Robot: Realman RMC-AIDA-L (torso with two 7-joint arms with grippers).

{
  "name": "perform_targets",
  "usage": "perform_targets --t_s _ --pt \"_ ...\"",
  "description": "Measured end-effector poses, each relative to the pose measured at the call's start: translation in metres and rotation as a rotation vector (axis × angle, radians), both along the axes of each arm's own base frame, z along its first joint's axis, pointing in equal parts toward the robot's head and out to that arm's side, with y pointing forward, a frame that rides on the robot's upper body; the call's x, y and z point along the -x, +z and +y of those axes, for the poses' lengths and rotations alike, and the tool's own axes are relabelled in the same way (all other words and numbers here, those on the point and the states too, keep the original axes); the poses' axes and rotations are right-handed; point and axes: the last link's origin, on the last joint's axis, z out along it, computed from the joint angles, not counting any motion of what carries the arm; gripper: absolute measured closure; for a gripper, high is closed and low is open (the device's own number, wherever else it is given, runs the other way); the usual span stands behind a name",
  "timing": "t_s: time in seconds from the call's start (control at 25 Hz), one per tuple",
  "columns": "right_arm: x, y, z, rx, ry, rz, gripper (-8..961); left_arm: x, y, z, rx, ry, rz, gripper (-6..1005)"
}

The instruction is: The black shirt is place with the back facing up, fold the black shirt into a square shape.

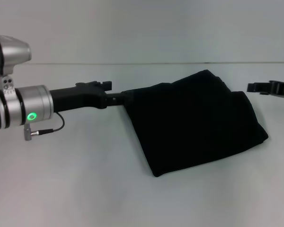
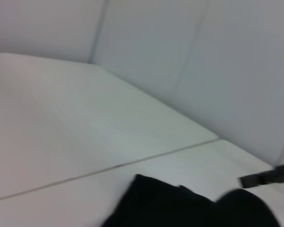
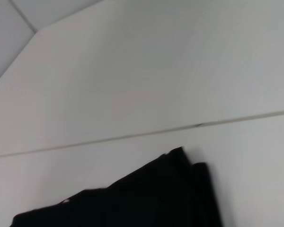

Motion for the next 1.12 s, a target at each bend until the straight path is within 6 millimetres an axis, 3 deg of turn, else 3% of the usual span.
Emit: perform_targets --t_s 0.16,0.36,0.56,0.68,1.12 --pt "-0.004 0.013 -0.001 -0.003 -0.003 0.006 574 0.002 -0.005 0.011 -0.011 0.107 -0.012 48" --pt "0.009 0.023 0.003 0.05 0.011 0.046 335 0.002 -0.01 0.02 0.004 0.245 -0.052 48" --pt "0.015 0.023 0.005 0.057 0.028 0.044 126 0.001 -0.02 0.028 0.031 0.376 -0.044 47" --pt "0.016 0.021 0.007 0.05 0.035 0.031 54 -0.001 -0.025 0.031 0.044 0.424 -0.043 48" --pt "0.021 0.015 0.009 0.054 0.091 -0.006 54 -0.011 -0.048 0.037 0.08 0.517 -0.041 52"
